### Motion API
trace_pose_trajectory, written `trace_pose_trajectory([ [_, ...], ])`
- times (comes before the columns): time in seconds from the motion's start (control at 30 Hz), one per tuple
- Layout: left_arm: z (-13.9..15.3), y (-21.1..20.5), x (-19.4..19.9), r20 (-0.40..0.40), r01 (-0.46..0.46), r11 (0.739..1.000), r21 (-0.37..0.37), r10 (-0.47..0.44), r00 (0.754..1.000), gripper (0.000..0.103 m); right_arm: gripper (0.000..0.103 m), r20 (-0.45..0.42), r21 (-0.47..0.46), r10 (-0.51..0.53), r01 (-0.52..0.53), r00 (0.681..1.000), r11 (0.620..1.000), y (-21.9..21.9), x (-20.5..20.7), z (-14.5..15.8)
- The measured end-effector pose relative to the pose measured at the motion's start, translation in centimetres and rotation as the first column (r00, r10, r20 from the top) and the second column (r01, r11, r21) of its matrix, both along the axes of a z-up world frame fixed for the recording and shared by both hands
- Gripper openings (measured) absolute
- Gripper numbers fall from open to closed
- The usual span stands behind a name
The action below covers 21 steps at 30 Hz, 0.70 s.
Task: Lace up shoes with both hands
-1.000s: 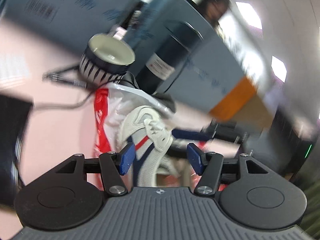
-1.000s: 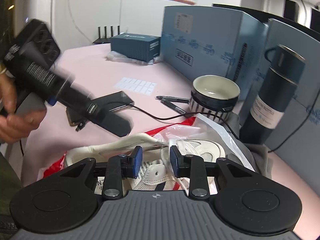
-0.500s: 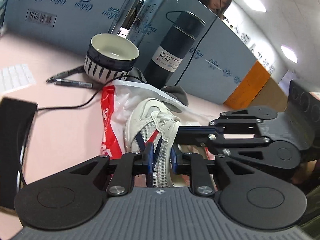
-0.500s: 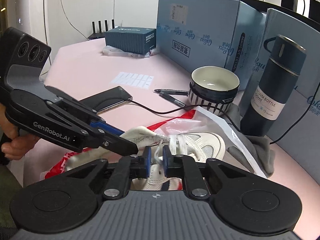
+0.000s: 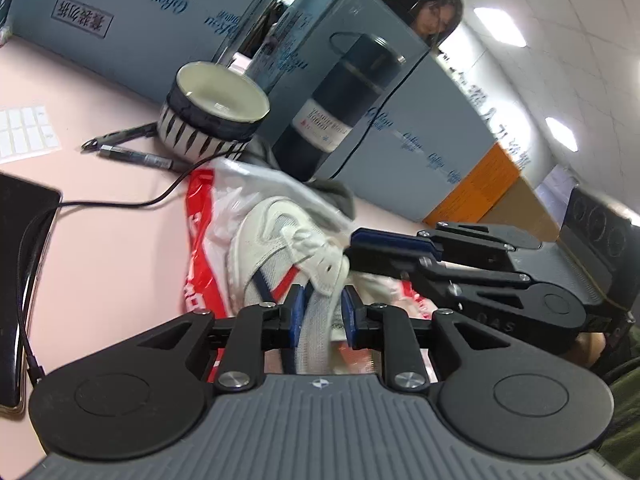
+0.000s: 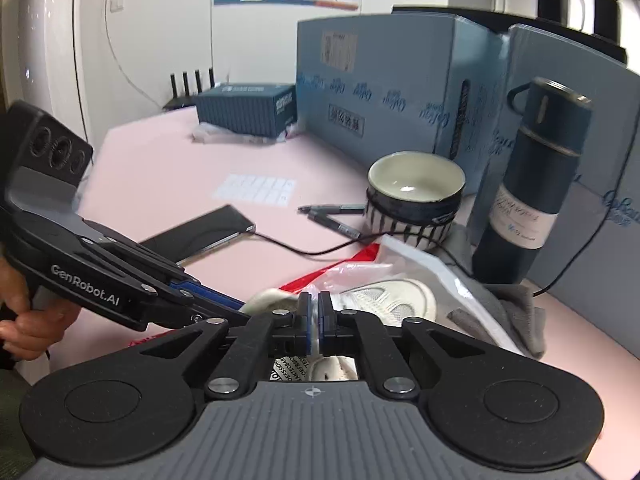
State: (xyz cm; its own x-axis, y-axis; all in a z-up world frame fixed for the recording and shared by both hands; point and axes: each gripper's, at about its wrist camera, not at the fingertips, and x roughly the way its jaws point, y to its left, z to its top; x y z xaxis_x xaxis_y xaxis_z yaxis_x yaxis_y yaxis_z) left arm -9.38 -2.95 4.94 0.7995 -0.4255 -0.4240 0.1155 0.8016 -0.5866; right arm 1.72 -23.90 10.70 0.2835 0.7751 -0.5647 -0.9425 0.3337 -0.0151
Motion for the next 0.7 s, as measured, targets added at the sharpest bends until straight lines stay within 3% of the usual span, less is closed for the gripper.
trace_pose_trajectory([
  [0.03, 0.2, 0.2, -0.2, 0.014, -0.003, 1.000, -0.010, 0.003, 1.000, 0.023, 0.028, 0.000, 0.013, -0.006, 0.006, 1.000, 1.000, -0.5, -0.1, 0.3],
  [0.1, 0.7, 0.7, -0.5, 0.032, -0.020, 0.999, -0.032, 0.021, 0.999, 0.030, 0.033, 0.001, 0.028, -0.015, 0.015, 1.000, 0.999, -1.4, -0.4, 0.7],
  [0.27, 0.7, 1.6, 0.1, 0.015, -0.100, 0.992, -0.079, 0.101, 0.995, 0.030, 0.033, -0.037, 0.063, -0.030, 0.033, 0.999, 0.997, -3.1, -1.2, 0.8],
  [0.43, 0.0, 0.2, 1.7, -0.004, -0.147, 0.989, -0.033, 0.147, 0.989, 0.030, 0.033, -0.072, 0.045, -0.021, 0.025, 0.997, 0.999, -3.3, -2.0, -0.1],
  [0.7, -1.3, -0.8, 2.9, -0.019, -0.179, 0.983, -0.044, 0.178, 0.984, 0.030, 0.038, -0.106, 0.058, -0.010, 0.016, 0.994, 0.998, -3.4, -2.4, -0.7],
])
